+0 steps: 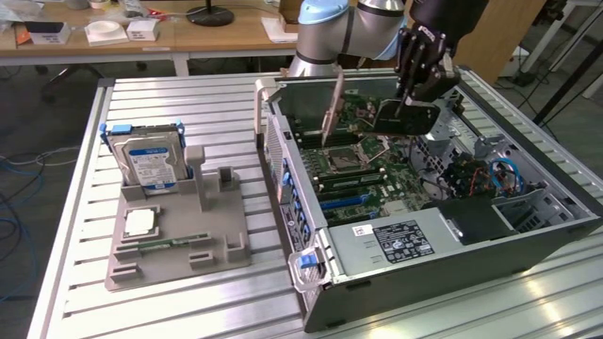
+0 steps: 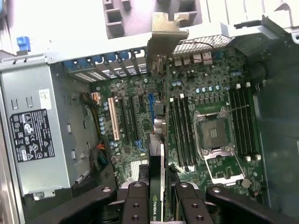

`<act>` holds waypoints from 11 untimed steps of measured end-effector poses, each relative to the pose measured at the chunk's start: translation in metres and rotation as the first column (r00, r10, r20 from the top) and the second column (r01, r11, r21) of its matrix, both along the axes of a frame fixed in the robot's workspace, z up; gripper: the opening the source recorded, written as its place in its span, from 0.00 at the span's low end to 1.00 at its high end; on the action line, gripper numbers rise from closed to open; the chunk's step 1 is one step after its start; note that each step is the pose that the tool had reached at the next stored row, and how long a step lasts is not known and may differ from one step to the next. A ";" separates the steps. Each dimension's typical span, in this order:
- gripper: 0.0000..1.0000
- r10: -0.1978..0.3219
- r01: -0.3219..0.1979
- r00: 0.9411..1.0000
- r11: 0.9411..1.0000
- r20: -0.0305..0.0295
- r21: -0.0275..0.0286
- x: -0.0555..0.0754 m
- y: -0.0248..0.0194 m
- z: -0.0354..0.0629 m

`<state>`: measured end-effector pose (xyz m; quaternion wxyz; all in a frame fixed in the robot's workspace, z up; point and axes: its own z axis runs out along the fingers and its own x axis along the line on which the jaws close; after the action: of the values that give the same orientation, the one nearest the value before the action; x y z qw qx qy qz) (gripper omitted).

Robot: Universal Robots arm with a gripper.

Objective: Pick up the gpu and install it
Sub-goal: 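Insert the gpu into the slot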

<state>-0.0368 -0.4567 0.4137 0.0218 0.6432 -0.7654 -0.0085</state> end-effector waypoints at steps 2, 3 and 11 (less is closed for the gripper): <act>0.26 0.026 -0.026 1.000 1.000 0.000 0.000 0.000 0.0000 0.0000; 0.26 0.040 -0.040 0.999 0.999 0.000 0.000 0.000 0.0000 0.0000; 0.26 0.141 -0.141 0.990 0.990 0.000 0.000 0.000 0.0000 -0.0001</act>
<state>-0.0365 -0.4567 0.4136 0.0223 0.6958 -0.7178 -0.0070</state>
